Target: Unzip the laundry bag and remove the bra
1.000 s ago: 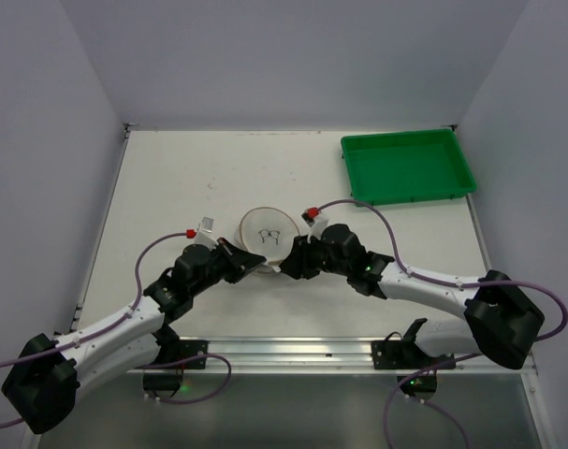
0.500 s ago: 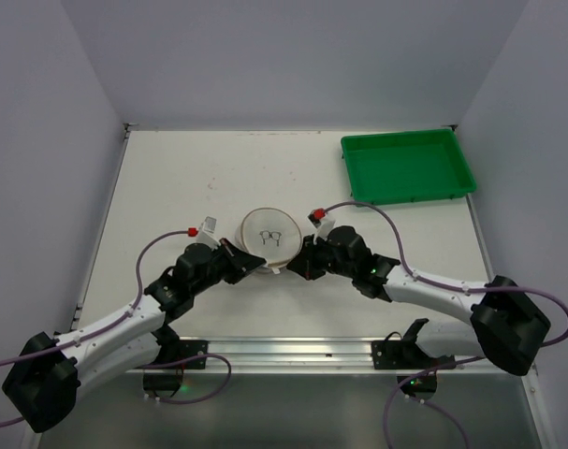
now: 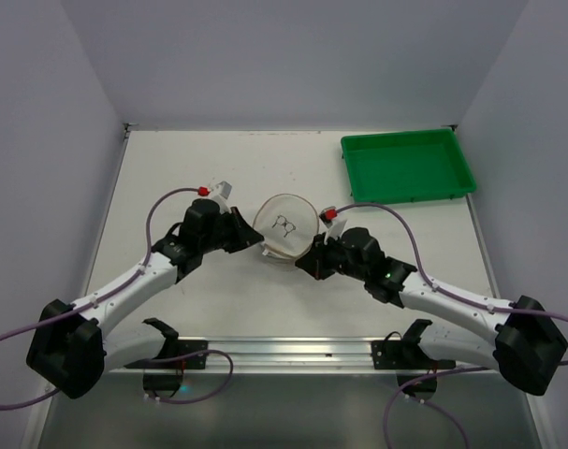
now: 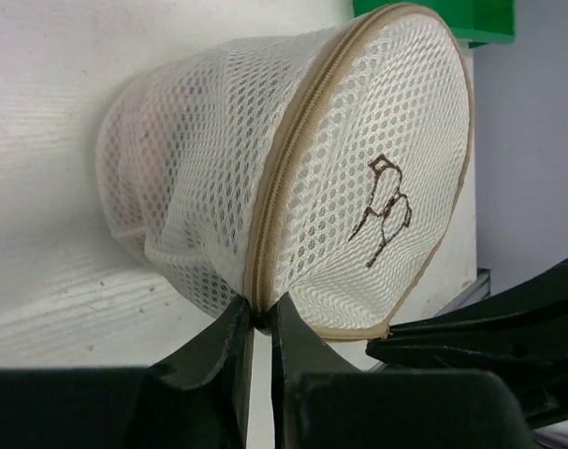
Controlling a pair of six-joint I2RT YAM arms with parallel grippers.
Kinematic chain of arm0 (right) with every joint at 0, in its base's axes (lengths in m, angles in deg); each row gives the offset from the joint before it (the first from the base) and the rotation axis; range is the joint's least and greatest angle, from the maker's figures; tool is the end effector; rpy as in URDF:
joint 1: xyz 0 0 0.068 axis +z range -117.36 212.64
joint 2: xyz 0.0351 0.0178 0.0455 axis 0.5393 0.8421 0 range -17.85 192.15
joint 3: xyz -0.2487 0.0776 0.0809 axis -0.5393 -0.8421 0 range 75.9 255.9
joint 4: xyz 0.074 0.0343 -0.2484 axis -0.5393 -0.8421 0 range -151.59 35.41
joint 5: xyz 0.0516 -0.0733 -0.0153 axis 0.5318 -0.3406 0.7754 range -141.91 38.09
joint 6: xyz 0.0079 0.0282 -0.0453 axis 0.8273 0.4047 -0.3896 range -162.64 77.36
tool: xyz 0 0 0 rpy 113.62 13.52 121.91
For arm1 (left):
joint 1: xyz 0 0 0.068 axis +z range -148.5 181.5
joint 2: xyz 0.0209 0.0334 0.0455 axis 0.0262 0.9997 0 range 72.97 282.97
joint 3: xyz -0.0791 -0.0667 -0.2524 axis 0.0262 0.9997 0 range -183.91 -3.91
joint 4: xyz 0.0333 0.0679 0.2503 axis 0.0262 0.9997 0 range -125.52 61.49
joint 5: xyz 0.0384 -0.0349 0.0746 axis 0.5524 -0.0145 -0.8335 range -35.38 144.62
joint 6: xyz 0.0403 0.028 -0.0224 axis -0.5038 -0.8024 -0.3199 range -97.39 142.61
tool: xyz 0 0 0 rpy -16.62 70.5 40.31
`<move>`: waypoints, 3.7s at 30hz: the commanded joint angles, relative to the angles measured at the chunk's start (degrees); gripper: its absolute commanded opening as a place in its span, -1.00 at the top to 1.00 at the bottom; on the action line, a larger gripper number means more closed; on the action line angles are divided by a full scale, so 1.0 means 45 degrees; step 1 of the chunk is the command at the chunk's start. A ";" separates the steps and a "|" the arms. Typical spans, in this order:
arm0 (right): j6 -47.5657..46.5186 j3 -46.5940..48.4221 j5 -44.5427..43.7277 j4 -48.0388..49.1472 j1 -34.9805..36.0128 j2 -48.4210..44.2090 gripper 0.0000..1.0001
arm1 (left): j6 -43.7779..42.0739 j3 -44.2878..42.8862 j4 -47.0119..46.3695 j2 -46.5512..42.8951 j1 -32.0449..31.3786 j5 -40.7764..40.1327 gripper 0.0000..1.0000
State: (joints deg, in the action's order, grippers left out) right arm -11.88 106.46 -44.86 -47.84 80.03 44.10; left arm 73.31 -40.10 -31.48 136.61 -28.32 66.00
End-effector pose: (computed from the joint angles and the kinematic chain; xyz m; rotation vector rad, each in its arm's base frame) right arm 0.1562 0.1764 0.2245 -0.3932 2.1047 0.9674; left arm 0.2054 -0.1257 0.2334 -0.2889 2.2725 -1.0018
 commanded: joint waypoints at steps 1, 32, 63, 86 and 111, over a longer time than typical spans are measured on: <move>0.0115 0.0355 0.0795 -0.0250 0.0190 0.0450 1.00 | -0.2047 -0.1274 0.1057 0.0526 0.0690 -0.0888 0.72; 0.2130 0.1705 0.0407 0.1082 0.0913 0.2913 1.00 | 0.3111 0.1381 -0.2459 -0.0410 -0.1478 -0.2450 1.00; 0.2147 0.2464 0.0134 0.0845 0.1128 0.2716 1.00 | -0.1720 -0.1141 0.0843 -0.0233 0.1100 -0.0947 -0.56; 0.1641 0.1861 -0.1155 -0.0070 0.1323 0.2582 1.00 | 0.1256 0.0834 -0.0878 -0.1133 -0.1087 -0.2331 1.00; 0.1873 0.2894 -0.0081 0.0844 0.1538 0.3047 1.00 | -0.3965 -0.2917 0.2833 0.0840 0.0788 -0.2037 -0.69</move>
State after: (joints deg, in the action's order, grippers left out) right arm -5.65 116.63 -46.32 -47.87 86.42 56.15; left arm 53.33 -51.61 -21.14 142.14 -25.46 60.25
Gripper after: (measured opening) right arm 0.023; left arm 0.740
